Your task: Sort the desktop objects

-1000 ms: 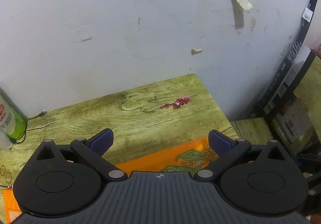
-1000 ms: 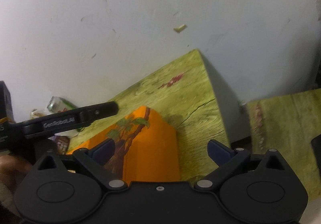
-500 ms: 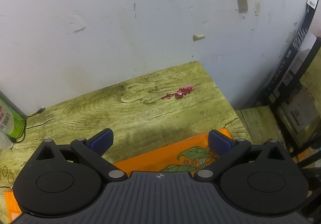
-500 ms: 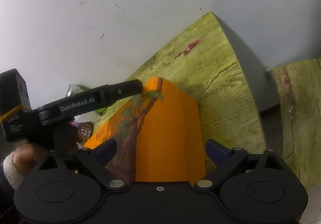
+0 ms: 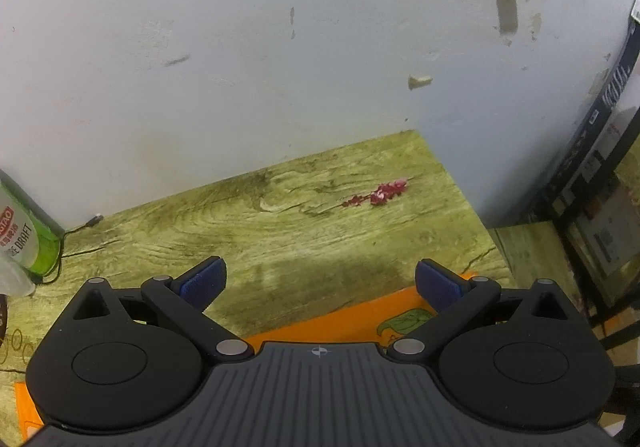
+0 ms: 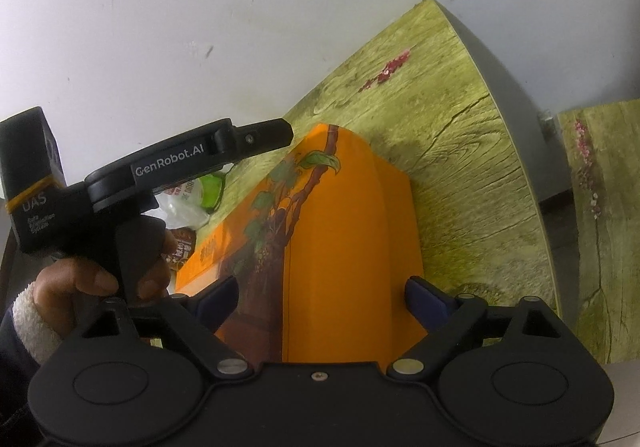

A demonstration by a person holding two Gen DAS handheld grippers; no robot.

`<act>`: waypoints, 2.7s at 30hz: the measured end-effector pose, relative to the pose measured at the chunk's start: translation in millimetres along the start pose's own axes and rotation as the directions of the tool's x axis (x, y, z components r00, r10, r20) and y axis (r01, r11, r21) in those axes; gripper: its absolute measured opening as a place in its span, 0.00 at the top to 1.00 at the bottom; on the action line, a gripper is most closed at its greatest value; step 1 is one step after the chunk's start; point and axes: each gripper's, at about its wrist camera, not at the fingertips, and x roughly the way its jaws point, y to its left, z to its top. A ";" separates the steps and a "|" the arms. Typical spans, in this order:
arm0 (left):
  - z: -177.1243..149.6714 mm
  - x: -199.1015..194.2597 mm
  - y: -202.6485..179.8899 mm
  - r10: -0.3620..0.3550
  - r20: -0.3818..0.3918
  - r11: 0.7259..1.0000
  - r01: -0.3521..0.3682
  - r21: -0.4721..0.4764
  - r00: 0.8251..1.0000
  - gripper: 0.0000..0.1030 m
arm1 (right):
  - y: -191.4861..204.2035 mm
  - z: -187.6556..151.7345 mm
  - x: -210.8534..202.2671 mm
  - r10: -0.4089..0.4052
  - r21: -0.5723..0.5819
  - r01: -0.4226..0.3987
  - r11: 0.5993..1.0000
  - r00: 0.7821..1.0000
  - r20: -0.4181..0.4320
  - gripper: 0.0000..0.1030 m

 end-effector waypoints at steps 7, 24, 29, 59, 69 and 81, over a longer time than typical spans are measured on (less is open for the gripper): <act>-0.7 3.2 -1.9 -0.015 -0.006 1.000 0.015 0.003 1.000 0.02 | 0.5 -0.3 -0.2 -0.005 -0.007 0.005 1.000 1.000 -0.003 0.12; -1.7 12.3 -5.1 -0.034 -0.033 0.999 0.035 0.001 0.999 0.02 | 0.8 -1.3 -0.3 -0.001 -0.003 0.001 1.000 1.000 -0.001 0.12; -2.1 13.7 -5.6 -0.037 -0.034 0.999 0.037 0.001 0.999 0.02 | 0.3 -1.6 -1.1 0.001 -0.001 -0.001 1.000 1.000 -0.003 0.12; -11.4 14.2 -28.7 -0.010 0.008 0.989 0.008 0.150 1.000 0.03 | -10.3 -3.1 0.7 -0.034 0.015 0.034 0.999 0.999 -0.003 0.20; -15.3 -28.7 28.8 0.047 -0.012 0.998 -0.046 0.045 0.999 0.03 | -12.2 3.4 -10.1 -0.062 -0.001 0.062 0.998 0.998 0.018 0.19; -95.6 -81.7 237.2 0.165 -0.111 0.847 -0.199 -0.494 0.980 0.01 | -10.9 13.6 17.1 -0.068 0.054 0.077 0.996 0.984 -0.163 0.04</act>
